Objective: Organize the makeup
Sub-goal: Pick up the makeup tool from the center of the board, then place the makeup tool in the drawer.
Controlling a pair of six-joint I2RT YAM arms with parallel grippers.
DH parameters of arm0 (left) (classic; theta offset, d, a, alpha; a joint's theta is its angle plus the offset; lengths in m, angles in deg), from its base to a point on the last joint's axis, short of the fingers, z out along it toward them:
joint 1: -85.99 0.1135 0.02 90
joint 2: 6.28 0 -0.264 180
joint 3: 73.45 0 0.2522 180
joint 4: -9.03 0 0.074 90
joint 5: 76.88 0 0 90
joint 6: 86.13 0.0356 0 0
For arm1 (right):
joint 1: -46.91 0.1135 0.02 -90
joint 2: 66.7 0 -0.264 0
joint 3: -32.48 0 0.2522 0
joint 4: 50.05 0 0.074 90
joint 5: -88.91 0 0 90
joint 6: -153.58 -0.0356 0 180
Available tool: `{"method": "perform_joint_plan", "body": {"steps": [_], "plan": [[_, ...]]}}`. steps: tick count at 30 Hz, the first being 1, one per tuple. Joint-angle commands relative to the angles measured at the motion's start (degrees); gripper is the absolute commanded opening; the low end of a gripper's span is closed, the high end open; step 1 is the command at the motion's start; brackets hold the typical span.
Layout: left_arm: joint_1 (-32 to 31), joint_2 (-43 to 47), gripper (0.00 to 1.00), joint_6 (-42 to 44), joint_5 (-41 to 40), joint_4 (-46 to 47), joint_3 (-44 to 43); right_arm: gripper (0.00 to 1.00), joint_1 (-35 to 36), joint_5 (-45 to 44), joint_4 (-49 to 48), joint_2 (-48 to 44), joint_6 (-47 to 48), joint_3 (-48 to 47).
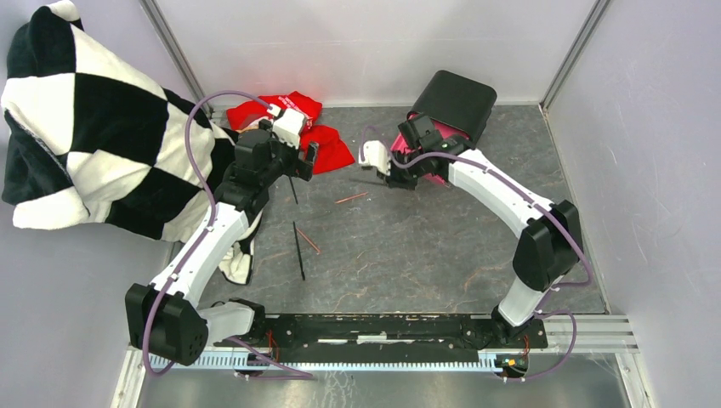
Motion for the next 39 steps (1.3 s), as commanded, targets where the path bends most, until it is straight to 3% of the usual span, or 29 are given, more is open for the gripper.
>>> {"method": "perform_joint_plan", "body": {"steps": [1, 9, 19, 32, 34, 36, 39], "plan": [[0.40, 1.36, 1.00, -3.09, -2.89, 2.80, -2.31, 0.00, -1.75, -7.77, -0.55, -0.94, -5.87, -9.31], [0.45, 1.59, 1.00, -2.84, -2.43, 2.81, -2.03, 0.00, -6.38, -18.15, 6.40, 7.12, 1.13, -23.61], [0.84, 0.43, 1.00, -2.50, -1.81, 2.64, -2.03, 0.00, -9.26, -24.98, 10.50, 11.53, 17.99, -25.13], [1.28, -0.86, 1.00, -1.59, -0.54, 2.39, -1.99, 0.01, -11.50, -27.06, 12.46, 14.53, 24.10, -24.38], [1.29, -1.07, 1.00, -1.07, 0.17, 2.21, -1.94, 0.15, -11.50, -26.74, 11.43, 14.32, 23.51, -23.67], [1.29, -1.22, 1.00, -0.50, 0.82, 1.93, -1.94, 0.40, -11.53, -25.81, 9.59, 13.71, 22.64, -22.99], [1.29, -1.27, 1.00, -0.06, 1.80, 1.67, -1.87, 0.59, -11.24, -24.19, 6.53, 11.97, 21.19, -21.87]]}}
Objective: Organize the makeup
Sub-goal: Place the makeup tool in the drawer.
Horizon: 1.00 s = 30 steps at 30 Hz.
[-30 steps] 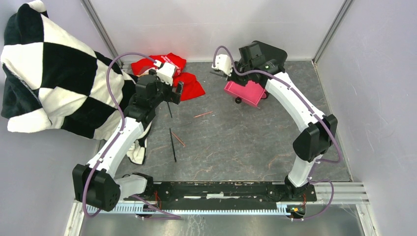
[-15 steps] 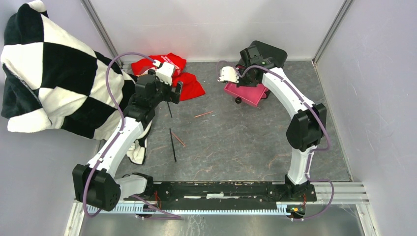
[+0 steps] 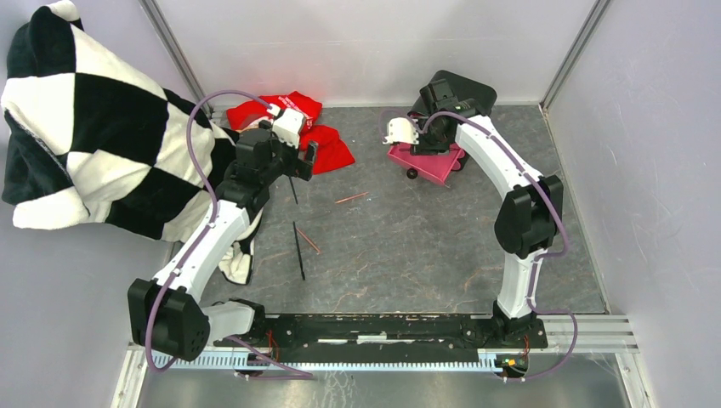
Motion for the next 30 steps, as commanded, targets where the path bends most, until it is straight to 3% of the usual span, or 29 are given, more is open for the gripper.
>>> {"method": "perform_joint_plan", "body": {"steps": [1, 2, 5, 10, 17, 30], "plan": [[0.43, -0.01, 1.00, 0.99, 2.46, 1.70, -1.81, 0.70, 0.53, 1.85, -4.90, -3.02, -1.53, 0.85], [0.43, 0.07, 1.00, 0.99, 2.49, 1.75, -1.73, 0.78, 0.88, 1.85, -5.60, -3.71, -2.20, 0.85], [0.59, 0.17, 1.00, 0.02, 1.86, 2.01, -1.77, 0.82, 2.97, 6.78, -7.43, -6.22, -4.32, 1.08], [2.08, 0.58, 1.00, -3.36, 1.23, 3.29, -1.57, 0.81, 8.76, 16.78, -10.02, -7.91, -8.87, 2.25], [4.30, 1.62, 1.00, -5.35, -1.27, 3.24, -2.73, 0.78, 14.30, 27.78, -11.35, -1.75, -13.21, 0.12], [6.36, 4.44, 1.00, -5.80, -2.38, 0.35, -6.19, 0.73, 16.76, 33.27, -13.51, 14.44, -13.69, -5.93]]}}
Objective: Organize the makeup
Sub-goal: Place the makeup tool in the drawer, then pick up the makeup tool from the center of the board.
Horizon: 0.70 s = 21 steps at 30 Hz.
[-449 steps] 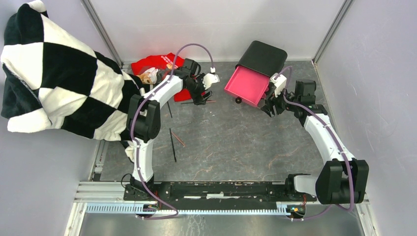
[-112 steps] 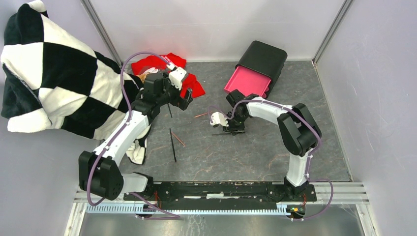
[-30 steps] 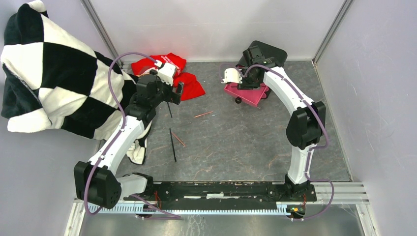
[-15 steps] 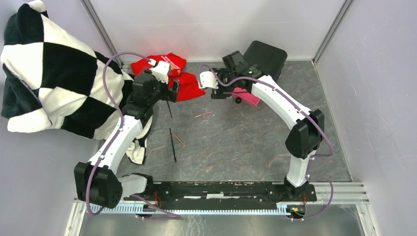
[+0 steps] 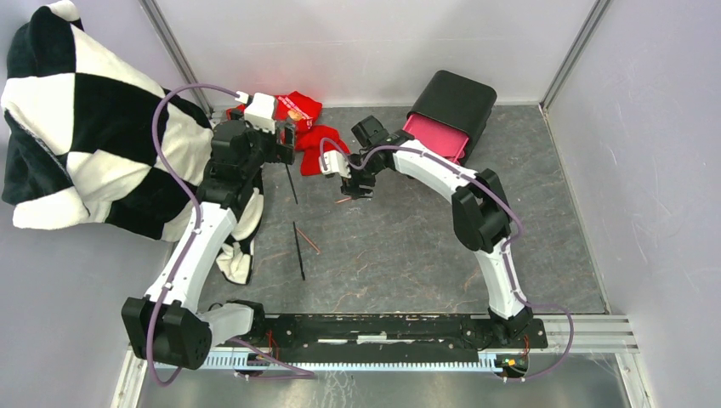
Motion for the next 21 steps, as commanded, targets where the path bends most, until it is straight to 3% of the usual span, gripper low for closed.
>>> {"method": "perform_joint_plan", "body": {"steps": [1, 10, 21], "plan": [[0.79, 2.21, 1.00, -2.85, -0.27, 0.36, -2.53, 0.72, 0.25, 2.55, -2.08, 3.73, -0.06, -4.96], [0.99, 3.31, 1.00, -2.47, 1.77, 0.12, -1.85, 0.64, 0.16, 1.22, -3.24, 10.84, 0.45, -7.52], [1.08, 4.44, 1.00, -1.82, 2.24, 0.82, -0.19, 0.57, -0.61, 4.37, 1.81, 16.38, 2.58, -11.22]]}}
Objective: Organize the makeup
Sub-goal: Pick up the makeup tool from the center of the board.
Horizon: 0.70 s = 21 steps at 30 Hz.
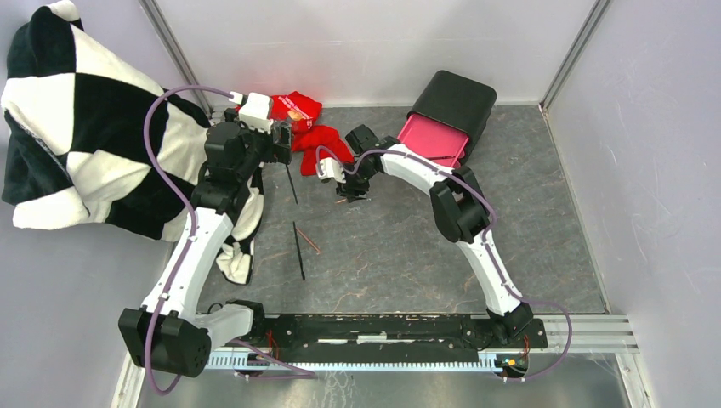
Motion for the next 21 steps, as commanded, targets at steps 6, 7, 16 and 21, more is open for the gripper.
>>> {"method": "perform_joint_plan", "body": {"steps": [6, 7, 16, 21], "plan": [[0.38, 1.51, 1.00, -1.86, 1.40, 1.21, 0.48, 0.51, -0.89, 4.92, 6.93, 4.49, 3.80, -3.42], [0.38, 1.55, 1.00, -1.83, 1.41, 1.21, 0.54, 0.50, -1.04, 5.23, 7.21, 4.53, 4.01, -2.95], [0.47, 1.74, 1.00, -1.68, 1.41, 1.25, 1.20, 0.44, -2.00, 8.88, 12.00, 6.84, 4.60, -2.32], [0.47, 1.68, 1.00, -1.66, 1.50, 1.43, 1.37, 0.41, -2.07, 8.87, 12.98, 6.37, 4.80, -1.05]]}}
